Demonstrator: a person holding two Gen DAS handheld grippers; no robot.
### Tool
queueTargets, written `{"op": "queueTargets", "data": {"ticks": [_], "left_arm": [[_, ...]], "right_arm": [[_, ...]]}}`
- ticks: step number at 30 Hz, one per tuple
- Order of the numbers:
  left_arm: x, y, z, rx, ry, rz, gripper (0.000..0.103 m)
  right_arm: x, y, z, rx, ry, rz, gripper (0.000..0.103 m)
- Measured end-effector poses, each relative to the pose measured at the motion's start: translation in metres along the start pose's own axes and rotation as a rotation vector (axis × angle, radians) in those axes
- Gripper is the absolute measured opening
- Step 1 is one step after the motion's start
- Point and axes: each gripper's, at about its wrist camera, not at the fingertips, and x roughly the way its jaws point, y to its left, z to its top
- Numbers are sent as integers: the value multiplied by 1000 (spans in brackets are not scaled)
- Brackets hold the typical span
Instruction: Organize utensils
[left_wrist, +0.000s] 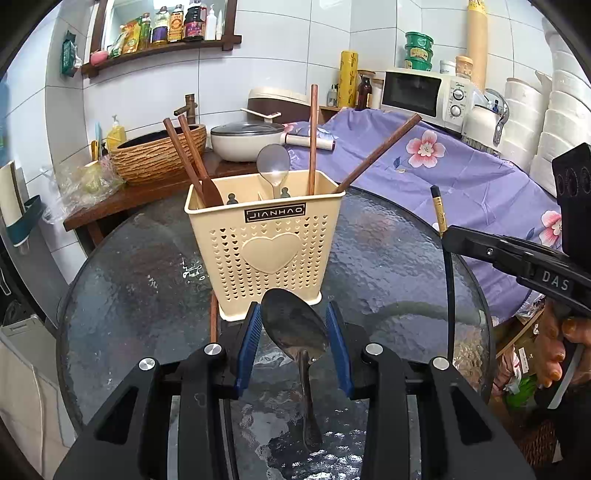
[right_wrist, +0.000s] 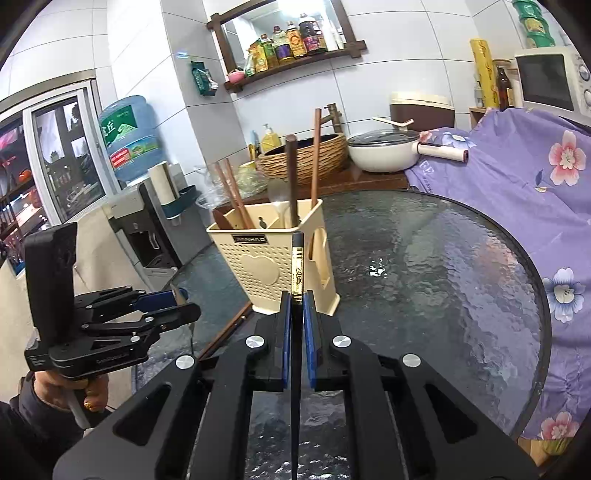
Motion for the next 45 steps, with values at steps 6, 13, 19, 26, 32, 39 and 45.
{"op": "queueTargets", "data": {"ticks": [6, 13, 19, 26, 32, 39, 45], "left_arm": [[-3, 3, 4, -7, -12, 1, 35], [-11, 5, 13, -16, -41, 2, 35], [-13, 7, 21, -26, -55, -2, 35], [-24, 17, 44, -57, -98, 1, 35], [-46, 34, 88, -107, -193, 20, 35], [-54, 52, 140, -171, -297, 75, 35], [-36, 57, 160, -210, -353, 136, 35]], "right_arm": [[-3, 7, 8, -3, -16, 32, 7], [-7, 19, 20, -36, -44, 49, 7], [-3, 28, 30, -57, -44, 63, 7], [-5, 39, 54, -97, -62, 84, 7], [-18, 56, 95, -129, -136, 90, 7], [-28, 75, 148, -165, -250, 63, 7], [-18, 83, 174, -195, -338, -31, 7]]}}
